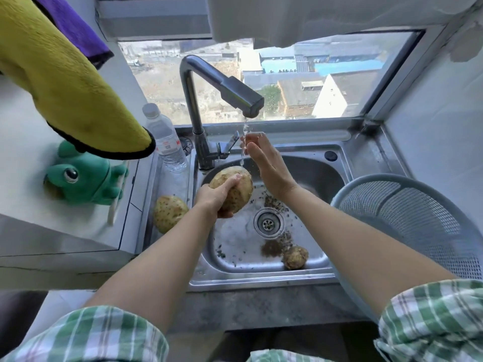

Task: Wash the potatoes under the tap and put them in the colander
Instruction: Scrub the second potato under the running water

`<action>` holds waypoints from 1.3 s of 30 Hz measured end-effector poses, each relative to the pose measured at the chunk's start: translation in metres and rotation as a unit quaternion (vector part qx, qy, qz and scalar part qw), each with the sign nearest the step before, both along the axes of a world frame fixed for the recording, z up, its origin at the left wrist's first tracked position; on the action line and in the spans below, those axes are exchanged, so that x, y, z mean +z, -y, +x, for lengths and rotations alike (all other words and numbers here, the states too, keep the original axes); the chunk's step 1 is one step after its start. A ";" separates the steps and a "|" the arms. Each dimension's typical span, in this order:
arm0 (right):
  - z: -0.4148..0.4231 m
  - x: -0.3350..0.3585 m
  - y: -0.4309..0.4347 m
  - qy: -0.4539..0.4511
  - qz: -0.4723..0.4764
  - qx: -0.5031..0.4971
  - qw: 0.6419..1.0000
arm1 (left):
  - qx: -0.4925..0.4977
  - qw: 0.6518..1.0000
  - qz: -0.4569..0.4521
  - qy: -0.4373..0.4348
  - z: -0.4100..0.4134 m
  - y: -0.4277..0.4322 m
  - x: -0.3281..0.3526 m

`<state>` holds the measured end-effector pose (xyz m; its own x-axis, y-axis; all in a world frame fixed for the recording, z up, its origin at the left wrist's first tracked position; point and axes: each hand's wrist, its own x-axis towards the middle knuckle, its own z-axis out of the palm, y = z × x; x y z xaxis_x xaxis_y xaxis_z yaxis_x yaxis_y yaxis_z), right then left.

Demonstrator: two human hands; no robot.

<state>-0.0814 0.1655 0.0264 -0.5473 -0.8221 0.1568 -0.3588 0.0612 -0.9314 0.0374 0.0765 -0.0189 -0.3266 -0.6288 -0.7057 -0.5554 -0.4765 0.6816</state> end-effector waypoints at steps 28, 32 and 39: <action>0.022 -0.054 0.023 0.193 0.218 -0.206 0.934 | 0.065 0.990 0.068 -0.102 -0.012 -0.007 0.001; 0.034 -0.057 0.018 0.075 0.199 -0.135 0.968 | 0.163 0.979 0.068 -0.105 -0.013 -0.011 -0.003; 0.020 -0.057 0.024 0.125 0.273 -0.128 0.945 | 0.167 0.984 -0.029 -0.054 -0.011 -0.011 0.001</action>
<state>-0.0617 0.1414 -0.0301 -0.7030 -0.5793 -0.4126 -0.0400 0.6114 -0.7903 0.0263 0.0877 -0.0181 -0.1650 -0.7515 -0.6387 -0.2972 -0.5796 0.7588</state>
